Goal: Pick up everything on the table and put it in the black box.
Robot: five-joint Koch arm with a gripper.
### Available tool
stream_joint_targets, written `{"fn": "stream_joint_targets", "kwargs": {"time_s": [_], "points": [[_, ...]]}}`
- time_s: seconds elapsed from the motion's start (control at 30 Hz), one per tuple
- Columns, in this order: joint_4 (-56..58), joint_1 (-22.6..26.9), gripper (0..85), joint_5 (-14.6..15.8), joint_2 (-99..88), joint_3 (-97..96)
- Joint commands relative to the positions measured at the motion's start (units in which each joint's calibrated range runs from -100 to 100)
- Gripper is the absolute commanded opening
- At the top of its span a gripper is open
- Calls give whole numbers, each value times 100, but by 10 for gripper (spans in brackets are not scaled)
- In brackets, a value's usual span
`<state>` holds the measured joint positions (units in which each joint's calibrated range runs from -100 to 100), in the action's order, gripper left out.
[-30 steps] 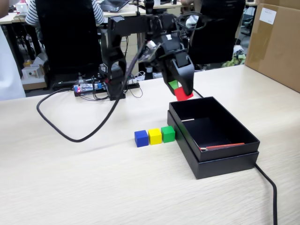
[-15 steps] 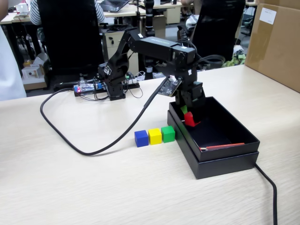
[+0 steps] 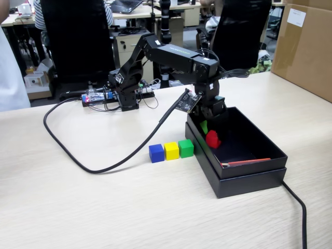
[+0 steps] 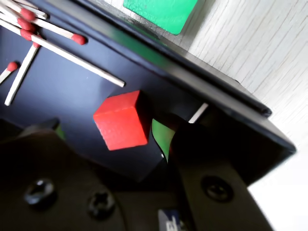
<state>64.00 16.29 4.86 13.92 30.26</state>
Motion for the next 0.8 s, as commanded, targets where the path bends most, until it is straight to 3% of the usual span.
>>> {"fn": "stream_joint_targets", "kwargs": {"time_s": [0.0,0.3,0.77], "points": [[15,-20,394,-10,-1133,147],[15,-586,441,-44,-3738,-388],[15,-1280,492,-137,-4461,-2817]]}}
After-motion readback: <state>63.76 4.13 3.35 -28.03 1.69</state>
